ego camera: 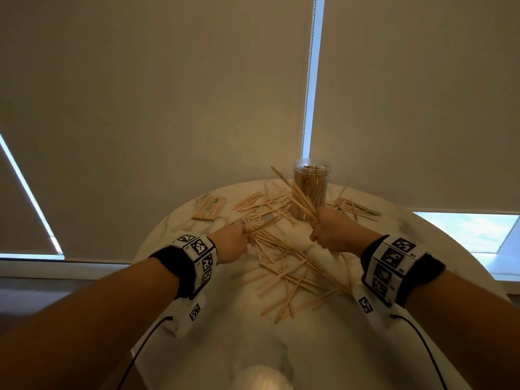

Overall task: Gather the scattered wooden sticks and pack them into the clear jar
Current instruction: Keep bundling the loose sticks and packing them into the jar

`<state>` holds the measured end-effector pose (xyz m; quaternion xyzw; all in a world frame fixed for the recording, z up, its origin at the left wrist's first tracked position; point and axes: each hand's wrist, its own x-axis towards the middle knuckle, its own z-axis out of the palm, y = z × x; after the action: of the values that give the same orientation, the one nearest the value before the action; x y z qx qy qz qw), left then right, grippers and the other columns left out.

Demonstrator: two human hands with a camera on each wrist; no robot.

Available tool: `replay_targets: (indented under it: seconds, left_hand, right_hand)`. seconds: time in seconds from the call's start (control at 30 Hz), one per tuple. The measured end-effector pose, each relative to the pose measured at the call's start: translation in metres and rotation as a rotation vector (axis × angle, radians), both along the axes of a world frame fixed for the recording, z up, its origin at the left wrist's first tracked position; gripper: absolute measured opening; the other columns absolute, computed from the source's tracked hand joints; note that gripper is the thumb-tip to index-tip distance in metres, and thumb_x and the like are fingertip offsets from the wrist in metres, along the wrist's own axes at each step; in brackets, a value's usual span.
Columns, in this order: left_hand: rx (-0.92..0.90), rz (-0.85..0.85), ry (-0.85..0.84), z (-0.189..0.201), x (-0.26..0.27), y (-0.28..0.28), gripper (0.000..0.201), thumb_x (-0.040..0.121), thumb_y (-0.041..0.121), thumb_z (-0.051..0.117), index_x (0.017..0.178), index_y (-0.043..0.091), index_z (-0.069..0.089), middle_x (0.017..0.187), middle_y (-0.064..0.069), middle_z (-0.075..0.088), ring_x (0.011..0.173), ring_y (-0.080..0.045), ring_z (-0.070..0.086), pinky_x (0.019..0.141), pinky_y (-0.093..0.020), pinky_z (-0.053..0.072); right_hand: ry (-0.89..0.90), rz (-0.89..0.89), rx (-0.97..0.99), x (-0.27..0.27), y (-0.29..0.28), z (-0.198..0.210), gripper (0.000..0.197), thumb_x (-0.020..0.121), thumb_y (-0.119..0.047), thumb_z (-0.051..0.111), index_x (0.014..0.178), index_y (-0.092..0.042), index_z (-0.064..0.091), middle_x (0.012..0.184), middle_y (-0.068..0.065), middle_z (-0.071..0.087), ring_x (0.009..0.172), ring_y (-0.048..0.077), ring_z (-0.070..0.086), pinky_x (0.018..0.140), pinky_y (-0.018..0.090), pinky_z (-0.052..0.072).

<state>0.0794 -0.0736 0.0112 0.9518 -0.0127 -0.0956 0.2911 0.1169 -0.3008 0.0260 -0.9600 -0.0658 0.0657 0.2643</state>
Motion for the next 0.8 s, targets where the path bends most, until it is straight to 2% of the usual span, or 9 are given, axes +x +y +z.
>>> replay_targets:
  seconds: [0.13,0.17,0.23,0.3,0.33,0.43,0.53,0.67,0.8]
  left_hand:
    - [-0.291,0.138,0.000,-0.005,0.005,-0.018,0.032,0.103,0.028,0.040,0.099,0.003,0.059,0.076,-0.003,0.052,0.062,-0.017,0.048,0.061,-0.029,0.041]
    - [-0.392,0.189,0.029,-0.005,0.007,-0.023,0.044,0.101,0.043,0.043,0.102,0.003,0.061,0.072,-0.001,0.040,0.062,-0.014,0.034,0.063,-0.030,0.040]
    - [-0.516,0.227,0.052,-0.002,0.008,-0.037,0.076,0.084,0.079,0.043,0.108,0.011,0.064,0.096,0.003,0.023,0.095,-0.012,0.021,0.070,-0.031,0.040]
    - [-0.538,0.180,0.067,0.002,0.007,-0.050,0.100,0.062,0.100,0.038,0.108,0.015,0.066,0.085,-0.005,0.059,0.076,-0.026,0.055,0.073,-0.034,0.042]
    - [-0.567,0.162,0.070,0.002,0.008,-0.055,0.102,0.059,0.101,0.040,0.104,0.014,0.067,0.082,-0.006,0.052,0.075,-0.023,0.046,0.072,-0.035,0.042]
    - [-0.725,0.240,-0.037,-0.003,0.018,-0.065,0.049,0.089,0.055,0.056,0.077,0.009,0.064,0.070,-0.008,0.058,0.071,-0.025,0.053,0.067,-0.037,0.043]
    - [-0.625,0.306,-0.092,-0.005,0.026,-0.058,0.030,0.098,0.019,0.045,0.071,0.009,0.054,0.078,-0.016,0.054,0.074,-0.026,0.048,0.074,-0.045,0.044]
    - [-0.710,0.408,-0.127,-0.009,0.030,-0.039,0.030,0.106,0.023,0.039,0.107,0.001,0.059,0.084,-0.017,0.061,0.070,-0.022,0.048,0.069,-0.037,0.044]
    - [-0.992,0.438,-0.114,-0.015,0.023,-0.036,0.024,0.108,0.028,0.037,0.098,0.012,0.053,0.060,0.001,0.048,0.052,-0.014,0.045,0.051,-0.026,0.043]
  right_hand:
    - [-0.033,0.004,0.116,-0.017,0.004,0.002,0.015,0.090,-0.013,0.053,0.105,-0.010,0.052,0.100,0.012,0.064,0.094,0.032,0.064,0.083,0.051,0.056]
    - [-0.013,0.013,0.161,-0.020,0.007,0.002,0.015,0.086,-0.015,0.054,0.101,-0.015,0.051,0.098,0.010,0.063,0.094,0.032,0.063,0.083,0.053,0.056]
    - [-0.014,0.058,0.184,-0.027,0.013,0.003,0.014,0.085,-0.016,0.053,0.099,-0.017,0.050,0.097,0.010,0.063,0.092,0.031,0.062,0.081,0.052,0.056]
    - [-0.025,0.157,0.148,-0.040,0.024,0.007,0.018,0.091,-0.010,0.052,0.109,-0.011,0.051,0.102,0.012,0.063,0.086,0.026,0.061,0.073,0.045,0.056]
    - [-0.042,0.221,0.117,-0.047,0.030,0.010,0.022,0.093,-0.007,0.052,0.115,-0.008,0.052,0.104,0.014,0.063,0.084,0.024,0.061,0.070,0.043,0.055]
    - [-0.067,0.305,0.039,-0.058,0.042,0.006,0.033,0.095,-0.006,0.051,0.128,-0.003,0.048,0.110,0.015,0.064,0.091,0.025,0.062,0.077,0.041,0.054]
    - [-0.040,0.346,-0.003,-0.063,0.043,0.000,0.043,0.094,-0.008,0.050,0.136,-0.010,0.039,0.109,0.009,0.065,0.092,0.023,0.064,0.079,0.040,0.055]
    - [0.007,0.336,0.028,-0.066,0.027,-0.002,0.056,0.089,0.005,0.047,0.136,-0.024,0.037,0.099,-0.002,0.066,0.084,0.014,0.065,0.074,0.031,0.055]
    - [-0.066,0.286,0.116,-0.063,0.015,0.004,0.044,0.093,0.001,0.039,0.125,-0.028,0.031,0.083,0.015,0.065,0.069,0.023,0.056,0.070,0.048,0.050]
